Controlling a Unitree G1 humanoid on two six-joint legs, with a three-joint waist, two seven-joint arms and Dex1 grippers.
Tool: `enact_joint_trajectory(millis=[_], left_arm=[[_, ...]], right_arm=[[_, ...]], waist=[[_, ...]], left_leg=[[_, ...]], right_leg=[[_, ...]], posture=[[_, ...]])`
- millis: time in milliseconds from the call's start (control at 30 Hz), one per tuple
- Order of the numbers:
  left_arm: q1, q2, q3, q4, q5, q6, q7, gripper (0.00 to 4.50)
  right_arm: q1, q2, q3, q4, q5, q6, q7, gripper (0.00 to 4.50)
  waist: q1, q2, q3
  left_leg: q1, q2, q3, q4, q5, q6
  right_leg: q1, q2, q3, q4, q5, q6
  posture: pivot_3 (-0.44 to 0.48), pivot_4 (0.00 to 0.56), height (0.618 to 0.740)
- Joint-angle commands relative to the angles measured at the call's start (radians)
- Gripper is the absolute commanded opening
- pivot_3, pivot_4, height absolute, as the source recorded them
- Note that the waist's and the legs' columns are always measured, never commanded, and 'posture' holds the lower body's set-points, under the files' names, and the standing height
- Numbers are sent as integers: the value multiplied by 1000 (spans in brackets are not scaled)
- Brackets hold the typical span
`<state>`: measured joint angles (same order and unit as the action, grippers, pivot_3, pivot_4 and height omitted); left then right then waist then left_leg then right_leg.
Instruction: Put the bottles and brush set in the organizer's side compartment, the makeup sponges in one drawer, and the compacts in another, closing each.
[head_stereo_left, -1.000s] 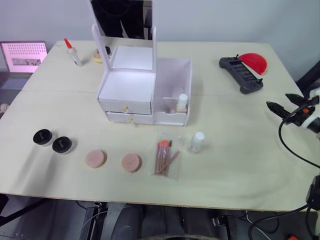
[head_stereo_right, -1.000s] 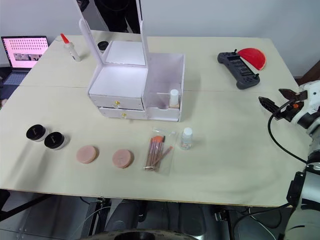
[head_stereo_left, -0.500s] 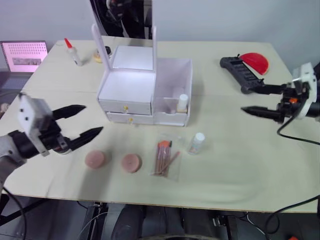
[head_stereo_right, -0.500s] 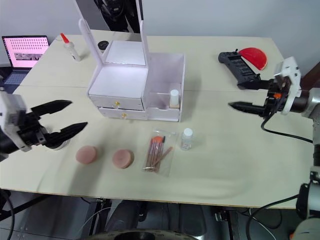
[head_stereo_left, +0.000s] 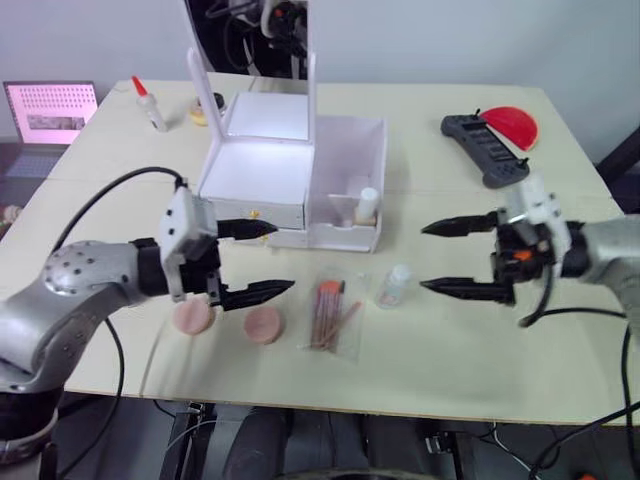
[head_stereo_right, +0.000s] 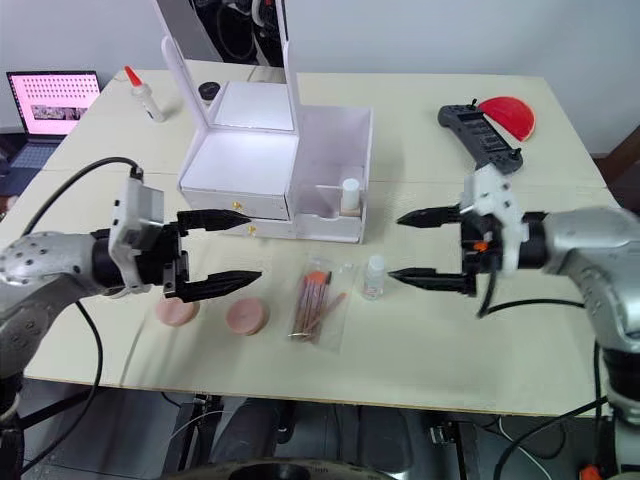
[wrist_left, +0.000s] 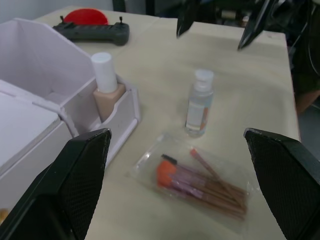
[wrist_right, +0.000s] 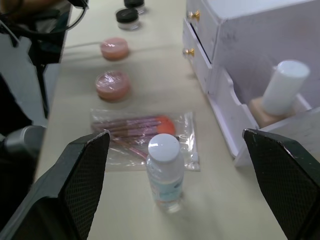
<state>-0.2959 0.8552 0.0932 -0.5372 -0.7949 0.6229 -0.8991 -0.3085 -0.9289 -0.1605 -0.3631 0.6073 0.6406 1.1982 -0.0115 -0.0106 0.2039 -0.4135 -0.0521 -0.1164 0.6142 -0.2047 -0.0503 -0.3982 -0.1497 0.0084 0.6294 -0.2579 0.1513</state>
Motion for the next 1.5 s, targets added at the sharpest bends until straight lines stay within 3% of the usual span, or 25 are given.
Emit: enact_joint_trajectory(millis=[33, 67, 133, 233, 600, 700, 767, 800, 1200, 1500], left_arm=[[-26, -22, -11, -2, 26, -17, 13, 4500], [-29, -28, -12, -1, 30, -15, 16, 4500], [-24, -32, -11, -7, 23, -3, 13, 4500], [-4, -31, -18, -18, 35, 2, 19, 4500], [6, -32, 1, -56, 24, 21, 44, 4500], [4, -29, 0, -56, 21, 27, 40, 4500], [-1, -29, 0, -54, 19, 29, 40, 4500], [-5, -29, -1, -51, 20, 30, 39, 4500], [-12, -30, 1, -21, 58, 5, 31, 4500], [79, -19, 90, -11, 103, -26, 45, 4500]], right_arm=[[23, 32, -5, -58, 7, -5, -71, 4483], [27, 39, -3, -66, 13, -1, -82, 4483], [35, 51, 7, -83, 24, 12, -102, 3942], [38, 60, 47, -102, 5, 5, -126, 2696], [14, 60, 118, -48, -50, -62, -121, 2696], [14, 46, 116, -19, -58, -74, -108, 1836], [17, 43, 120, -9, -69, -88, -103, 845], [17, 42, 125, -3, -79, -98, -102, 670], [-48, 42, 100, 18, -38, -78, -87, 670], [-287, 62, 106, 34, 90, 76, -71, 670]], waist=[[0, 0, 0], [-1, 0, 0], [0, 0, 0], [0, 0, 0], [0, 0, 0], [0, 0, 0], [0, 0, 0], [0, 0, 0], [-1, 0, 0], [-2, 0, 0]], left_leg=[[0, 0, 0, 0, 0, 0], [0, 0, 0, 0, 0, 0], [0, 0, 0, 0, 0, 0], [0, 0, -1, 0, 0, 0], [0, 0, -1, 0, 0, 0], [0, 0, -1, 0, 0, 0], [0, 0, -1, 0, 0, 0], [0, 0, -1, 0, 0, 0], [0, 0, -1, 1, 0, 0], [0, 0, -1, 0, 0, 0]], right_leg=[[0, 0, 0, 0, 0, 0], [0, 0, 0, 0, 0, 0], [0, 0, 0, 0, 0, 0], [0, 0, 0, 0, 0, 0], [0, 0, 0, 0, 0, 0], [0, 0, 0, 0, 0, 0], [0, 0, 0, 0, 0, 0], [0, 0, 0, 0, 0, 0], [1, 0, 0, 0, 0, 0], [0, 0, 0, 0, 0, 0]], posture=[[0, 150, 740], [0, 150, 740], [0, 150, 740], [0, 150, 740], [0, 150, 740], [0, 150, 740], [0, 150, 740], [0, 150, 740], [0, 150, 740], [0, 150, 740]])
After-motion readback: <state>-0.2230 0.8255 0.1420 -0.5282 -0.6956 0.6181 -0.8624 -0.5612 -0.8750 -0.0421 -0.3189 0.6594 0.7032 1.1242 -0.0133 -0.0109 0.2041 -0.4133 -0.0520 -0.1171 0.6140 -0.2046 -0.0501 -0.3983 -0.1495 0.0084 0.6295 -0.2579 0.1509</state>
